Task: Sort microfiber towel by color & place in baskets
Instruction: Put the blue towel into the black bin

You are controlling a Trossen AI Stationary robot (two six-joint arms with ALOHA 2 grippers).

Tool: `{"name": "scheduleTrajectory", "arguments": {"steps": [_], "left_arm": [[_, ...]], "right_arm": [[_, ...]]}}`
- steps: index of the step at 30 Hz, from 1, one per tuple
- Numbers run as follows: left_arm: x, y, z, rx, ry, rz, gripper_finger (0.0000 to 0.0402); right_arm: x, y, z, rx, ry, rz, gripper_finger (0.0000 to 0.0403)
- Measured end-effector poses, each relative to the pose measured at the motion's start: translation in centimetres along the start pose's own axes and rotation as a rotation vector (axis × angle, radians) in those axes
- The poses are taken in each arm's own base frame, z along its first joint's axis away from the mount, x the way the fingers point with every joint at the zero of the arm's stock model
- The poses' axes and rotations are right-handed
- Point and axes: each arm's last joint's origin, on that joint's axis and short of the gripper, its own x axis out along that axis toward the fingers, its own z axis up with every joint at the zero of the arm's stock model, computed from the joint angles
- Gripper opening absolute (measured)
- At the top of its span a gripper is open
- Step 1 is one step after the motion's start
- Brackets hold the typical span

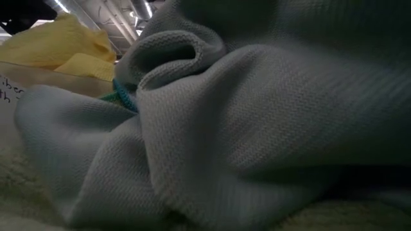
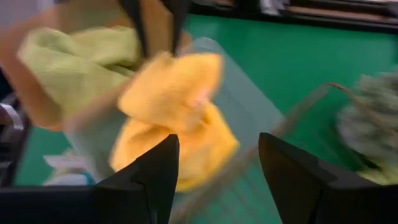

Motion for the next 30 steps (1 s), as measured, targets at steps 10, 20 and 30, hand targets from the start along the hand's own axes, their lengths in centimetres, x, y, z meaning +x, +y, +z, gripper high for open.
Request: {"name": "scheduleTrajectory", "arguments": {"steps": [10, 20, 30], "left_arm": [[0.2, 0.1, 0.2, -0.013, -0.005, 0.007, 0.0112], [0.2, 0.1, 0.2, -0.014, -0.004, 0.005, 0.0112], [0.2, 0.1, 0.2, -0.013, -0.003, 0.005, 0.0112]], "right_arm": [[-3.8, -7.4, -1.6, 0.075, 0.192, -0.205, 0.0216], [-4.3, -15.4, -4.8, 0.053, 0.465, -0.235, 0.0216], [-2.0, -19.9, -7.6, 0.006, 0.565, -0.165, 0.0216]]}}
